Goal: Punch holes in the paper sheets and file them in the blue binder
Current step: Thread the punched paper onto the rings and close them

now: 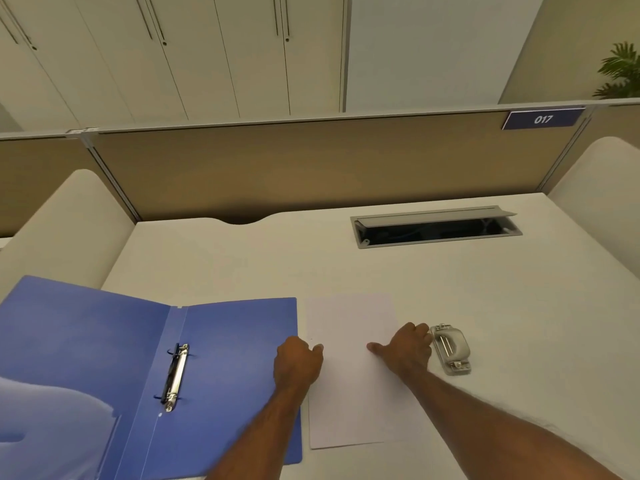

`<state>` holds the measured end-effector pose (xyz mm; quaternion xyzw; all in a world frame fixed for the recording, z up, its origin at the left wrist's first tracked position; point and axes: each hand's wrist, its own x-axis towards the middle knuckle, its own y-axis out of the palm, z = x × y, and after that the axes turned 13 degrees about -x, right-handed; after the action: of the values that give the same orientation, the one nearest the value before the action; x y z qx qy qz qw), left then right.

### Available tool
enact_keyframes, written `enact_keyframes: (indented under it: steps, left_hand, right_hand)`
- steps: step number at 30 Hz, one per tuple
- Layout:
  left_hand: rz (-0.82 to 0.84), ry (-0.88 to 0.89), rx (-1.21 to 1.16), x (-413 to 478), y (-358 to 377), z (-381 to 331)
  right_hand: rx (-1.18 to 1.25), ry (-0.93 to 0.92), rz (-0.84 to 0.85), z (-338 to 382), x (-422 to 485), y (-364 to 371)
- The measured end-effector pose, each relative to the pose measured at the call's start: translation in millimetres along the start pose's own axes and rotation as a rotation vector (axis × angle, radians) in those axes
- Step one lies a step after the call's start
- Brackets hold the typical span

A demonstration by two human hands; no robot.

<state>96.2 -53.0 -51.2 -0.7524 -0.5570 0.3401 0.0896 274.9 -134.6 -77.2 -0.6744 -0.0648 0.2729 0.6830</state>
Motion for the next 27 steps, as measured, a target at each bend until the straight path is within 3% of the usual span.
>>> enact_keyframes:
  steps: [6, 10, 13, 16, 21, 27]
  left_hand:
    - [0.045, -0.156, -0.094, 2, 8, -7]
    - [0.104, -0.290, -0.358, 8, 8, -4]
    - [0.152, -0.290, -0.472, 9, 13, -1]
    - [0.173, -0.218, -0.478, 7, 14, -3]
    - [0.062, -0.049, -0.332, 12, 8, 4]
    - [0.117, 0.157, -0.378, 2, -12, 3]
  right_hand:
    - [-0.013, -0.017, -0.017, 3, -1, 5]
    - [0.020, -0.010, -0.011, 3, 1, 5]
    - [0.015, -0.005, -0.021, 3, 0, 5]
    - [0.019, -0.009, -0.031, 2, 0, 6]
    - [0.065, 0.009, 0.014, -1, 0, 5]
    - [0.364, 0.028, 0.095, -9, 2, -3]
